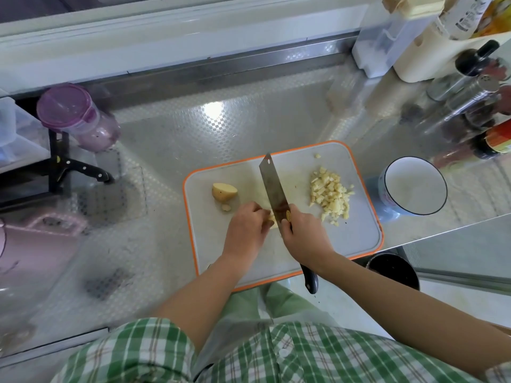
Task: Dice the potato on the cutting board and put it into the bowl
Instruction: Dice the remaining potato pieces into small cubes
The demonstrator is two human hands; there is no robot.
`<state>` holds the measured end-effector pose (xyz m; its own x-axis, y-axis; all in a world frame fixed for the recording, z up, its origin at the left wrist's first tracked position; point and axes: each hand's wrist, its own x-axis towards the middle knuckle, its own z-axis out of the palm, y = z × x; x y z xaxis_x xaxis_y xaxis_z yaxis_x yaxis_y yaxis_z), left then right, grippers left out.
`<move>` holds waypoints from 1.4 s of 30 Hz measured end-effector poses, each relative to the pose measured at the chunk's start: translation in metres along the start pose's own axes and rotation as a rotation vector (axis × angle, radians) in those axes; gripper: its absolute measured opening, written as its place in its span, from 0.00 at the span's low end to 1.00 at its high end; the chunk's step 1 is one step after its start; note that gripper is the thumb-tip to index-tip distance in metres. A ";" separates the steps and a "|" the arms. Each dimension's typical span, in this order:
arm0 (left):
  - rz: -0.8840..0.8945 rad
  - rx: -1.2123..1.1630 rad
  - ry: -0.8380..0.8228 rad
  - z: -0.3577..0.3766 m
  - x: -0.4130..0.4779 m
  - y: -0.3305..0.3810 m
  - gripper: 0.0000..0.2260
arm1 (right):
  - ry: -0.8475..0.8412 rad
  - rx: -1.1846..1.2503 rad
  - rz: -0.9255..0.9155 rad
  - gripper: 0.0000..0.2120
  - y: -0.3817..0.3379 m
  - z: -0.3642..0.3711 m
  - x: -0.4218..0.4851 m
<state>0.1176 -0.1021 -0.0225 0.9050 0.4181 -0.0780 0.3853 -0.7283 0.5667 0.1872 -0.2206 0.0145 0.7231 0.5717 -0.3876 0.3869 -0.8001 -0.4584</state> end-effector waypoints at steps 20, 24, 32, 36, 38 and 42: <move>-0.007 -0.014 -0.023 0.008 0.009 -0.006 0.04 | -0.033 -0.037 0.051 0.07 -0.004 0.014 0.000; -0.035 -0.073 -0.031 0.003 0.011 -0.003 0.03 | 0.008 0.013 0.050 0.05 -0.002 0.011 0.007; -0.020 -0.050 -0.021 -0.007 0.004 -0.009 0.06 | 0.020 0.071 -0.005 0.04 -0.002 -0.002 0.000; -0.034 -0.031 -0.022 -0.006 0.003 -0.011 0.04 | -0.012 0.021 -0.019 0.05 -0.004 0.004 -0.002; -0.043 -0.036 -0.021 -0.005 0.004 -0.010 0.03 | -0.020 0.007 -0.013 0.04 -0.004 0.007 -0.001; -0.076 -0.068 -0.015 -0.004 0.007 -0.008 0.02 | -0.031 0.009 0.001 0.03 -0.005 0.012 0.000</move>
<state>0.1198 -0.0915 -0.0244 0.8766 0.4619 -0.1350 0.4401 -0.6559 0.6133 0.1782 -0.2148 0.0069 0.7052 0.5764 -0.4128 0.3810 -0.7992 -0.4650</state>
